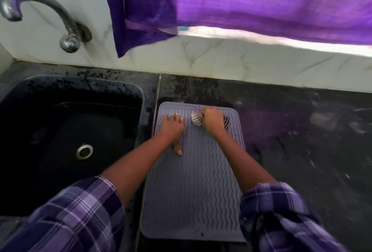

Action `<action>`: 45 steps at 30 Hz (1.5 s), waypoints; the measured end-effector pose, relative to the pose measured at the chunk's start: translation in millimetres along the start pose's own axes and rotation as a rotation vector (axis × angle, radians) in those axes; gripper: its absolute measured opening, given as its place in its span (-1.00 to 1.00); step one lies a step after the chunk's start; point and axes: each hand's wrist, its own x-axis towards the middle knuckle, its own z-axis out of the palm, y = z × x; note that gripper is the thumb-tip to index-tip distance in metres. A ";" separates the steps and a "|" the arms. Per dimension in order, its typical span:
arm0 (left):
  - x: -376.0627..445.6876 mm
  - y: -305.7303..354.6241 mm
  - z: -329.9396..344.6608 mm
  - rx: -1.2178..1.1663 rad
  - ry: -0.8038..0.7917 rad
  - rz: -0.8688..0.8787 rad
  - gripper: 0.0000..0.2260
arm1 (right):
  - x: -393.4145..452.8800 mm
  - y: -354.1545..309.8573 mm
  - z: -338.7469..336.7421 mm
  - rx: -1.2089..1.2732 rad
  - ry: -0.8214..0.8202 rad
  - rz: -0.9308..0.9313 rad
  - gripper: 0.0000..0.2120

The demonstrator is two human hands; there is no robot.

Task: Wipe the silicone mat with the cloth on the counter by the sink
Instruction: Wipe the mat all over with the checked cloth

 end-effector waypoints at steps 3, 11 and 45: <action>1.1 -3.6 0.6 0.025 0.055 0.011 0.20 | -4.8 -0.9 3.5 -0.062 -0.001 -0.038 -0.68; -2.8 -1.8 0.2 0.091 0.066 0.013 0.16 | -78.0 1.2 3.9 0.006 -0.232 -0.096 -0.71; -103.1 32.6 65.3 0.160 0.265 0.187 -0.13 | -203.9 -29.4 -14.0 0.077 -0.405 0.073 -0.86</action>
